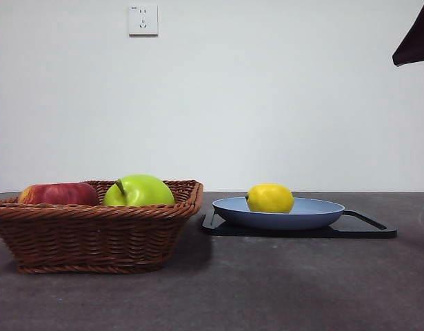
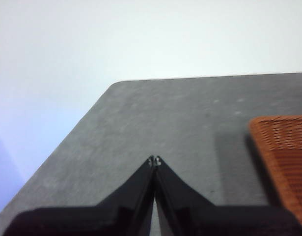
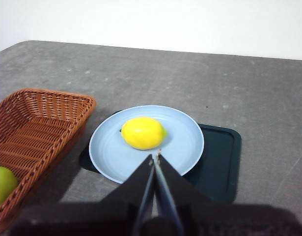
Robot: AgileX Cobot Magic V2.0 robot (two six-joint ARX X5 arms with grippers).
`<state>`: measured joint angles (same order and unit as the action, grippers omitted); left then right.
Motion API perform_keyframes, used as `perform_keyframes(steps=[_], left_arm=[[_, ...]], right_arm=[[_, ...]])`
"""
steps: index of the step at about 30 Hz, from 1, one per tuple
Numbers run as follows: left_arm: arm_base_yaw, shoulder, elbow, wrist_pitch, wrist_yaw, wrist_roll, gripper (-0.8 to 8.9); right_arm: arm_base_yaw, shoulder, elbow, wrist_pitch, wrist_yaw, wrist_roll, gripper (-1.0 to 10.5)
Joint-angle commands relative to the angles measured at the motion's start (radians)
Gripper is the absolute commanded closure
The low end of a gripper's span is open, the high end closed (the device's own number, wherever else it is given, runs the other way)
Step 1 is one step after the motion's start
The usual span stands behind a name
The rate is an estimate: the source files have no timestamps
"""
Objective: Take the lemon from the basket,put the lemon in the plate,hand out the plate
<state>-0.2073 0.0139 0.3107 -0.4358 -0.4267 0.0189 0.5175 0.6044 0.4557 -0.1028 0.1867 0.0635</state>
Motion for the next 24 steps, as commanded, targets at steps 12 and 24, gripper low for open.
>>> perform_keyframes(steps=[12, 24], left_arm=[[0.172, -0.012, -0.265, 0.210, 0.317, -0.001, 8.05], [0.233, -0.012, -0.282, 0.202, 0.330, -0.042, 8.05]], right_arm=[[0.006, 0.002, 0.004, 0.013, 0.004, 0.010, 9.4], [0.006, 0.002, 0.004, 0.013, 0.004, 0.010, 9.4]])
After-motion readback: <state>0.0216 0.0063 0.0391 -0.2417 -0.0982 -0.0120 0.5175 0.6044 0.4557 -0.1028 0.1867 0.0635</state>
